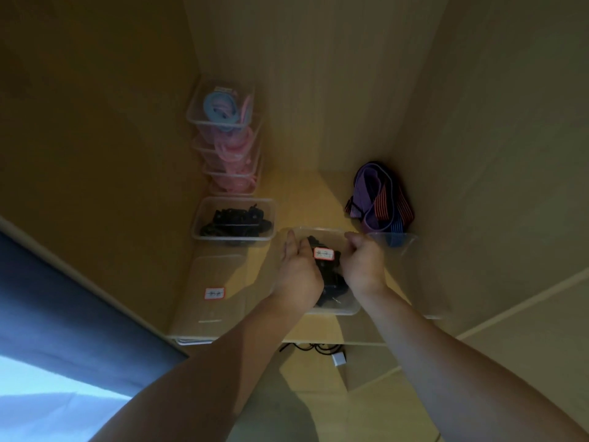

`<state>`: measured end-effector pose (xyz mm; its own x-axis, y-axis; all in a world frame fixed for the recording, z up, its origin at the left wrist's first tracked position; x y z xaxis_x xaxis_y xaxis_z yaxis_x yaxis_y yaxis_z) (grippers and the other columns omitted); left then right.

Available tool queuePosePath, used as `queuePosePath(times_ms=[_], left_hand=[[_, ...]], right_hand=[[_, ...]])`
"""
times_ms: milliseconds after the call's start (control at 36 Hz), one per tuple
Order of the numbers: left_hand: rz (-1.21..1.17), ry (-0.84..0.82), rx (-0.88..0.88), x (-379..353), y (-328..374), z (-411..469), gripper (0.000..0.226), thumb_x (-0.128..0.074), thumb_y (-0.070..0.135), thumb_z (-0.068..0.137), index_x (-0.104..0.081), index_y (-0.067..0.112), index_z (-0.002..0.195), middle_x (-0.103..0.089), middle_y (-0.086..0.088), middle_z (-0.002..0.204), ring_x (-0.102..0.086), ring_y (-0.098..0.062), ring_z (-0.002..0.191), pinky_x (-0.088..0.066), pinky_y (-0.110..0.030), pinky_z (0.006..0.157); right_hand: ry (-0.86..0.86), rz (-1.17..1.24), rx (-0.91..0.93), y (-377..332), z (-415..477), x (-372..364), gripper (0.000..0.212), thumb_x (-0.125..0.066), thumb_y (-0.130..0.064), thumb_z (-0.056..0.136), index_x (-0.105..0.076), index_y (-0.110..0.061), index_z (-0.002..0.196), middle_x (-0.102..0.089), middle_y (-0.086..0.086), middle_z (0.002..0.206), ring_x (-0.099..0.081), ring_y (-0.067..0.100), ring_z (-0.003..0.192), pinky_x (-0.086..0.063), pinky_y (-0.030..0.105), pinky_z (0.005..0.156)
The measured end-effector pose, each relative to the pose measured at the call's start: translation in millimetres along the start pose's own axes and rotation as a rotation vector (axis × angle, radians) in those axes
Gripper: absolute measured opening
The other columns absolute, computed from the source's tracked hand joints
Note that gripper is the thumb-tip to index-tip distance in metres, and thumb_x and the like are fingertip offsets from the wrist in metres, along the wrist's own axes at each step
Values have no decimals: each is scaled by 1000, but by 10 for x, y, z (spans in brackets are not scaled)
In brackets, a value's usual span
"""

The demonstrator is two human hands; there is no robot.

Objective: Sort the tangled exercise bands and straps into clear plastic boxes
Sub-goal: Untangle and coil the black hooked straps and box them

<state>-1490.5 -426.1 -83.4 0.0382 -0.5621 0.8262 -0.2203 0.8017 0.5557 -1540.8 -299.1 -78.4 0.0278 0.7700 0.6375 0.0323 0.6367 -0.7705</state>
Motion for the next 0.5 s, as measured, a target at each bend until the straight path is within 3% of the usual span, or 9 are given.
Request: queuePosePath(times_ms=[56,250,389,500], left_hand=[[-14,23,-22,30,12,14,53,-36,6,96,-24,7,148,3,-18,160,-19,-34,145,-26,-38,116],[-20,18,-10,39,-10,17,57,-40,5,94,-24,4,149,1,-19,160,-21,-32,145,-28,-37,115],[-26,35,18,46,-39,15,57,-44,6,96,-21,-1,148,-6,-18,159,-20,-28,146,-22,-31,117],[3,28,78,64,-140,12,58,-40,6,99,-15,2,151,-7,-13,161,-12,-22,148,-8,-19,113]], right_hand=[[25,56,-15,-12,0,7,37,-47,1,94,-62,-10,126,-65,9,121,-61,19,109,-36,10,77],[24,112,-33,2,-57,-27,39,-49,5,90,-61,-5,126,-63,12,125,-59,23,117,-40,19,91],[-84,-64,32,-39,-85,-70,38,-47,0,93,-57,-7,130,-61,13,126,-56,26,117,-35,17,85],[-143,-245,132,-113,-127,-102,39,-53,-4,92,-54,-1,131,-44,12,146,-42,24,133,-28,19,103]])
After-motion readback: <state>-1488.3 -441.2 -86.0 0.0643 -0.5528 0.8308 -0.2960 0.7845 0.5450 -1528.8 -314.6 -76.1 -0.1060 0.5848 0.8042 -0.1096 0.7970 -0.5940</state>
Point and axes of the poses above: each hand's wrist, its own z-axis towards the middle knuckle, its own x-axis out of the back of the hand, y = z × x, the point moved 6 cm from there along z, towards the middle knuckle
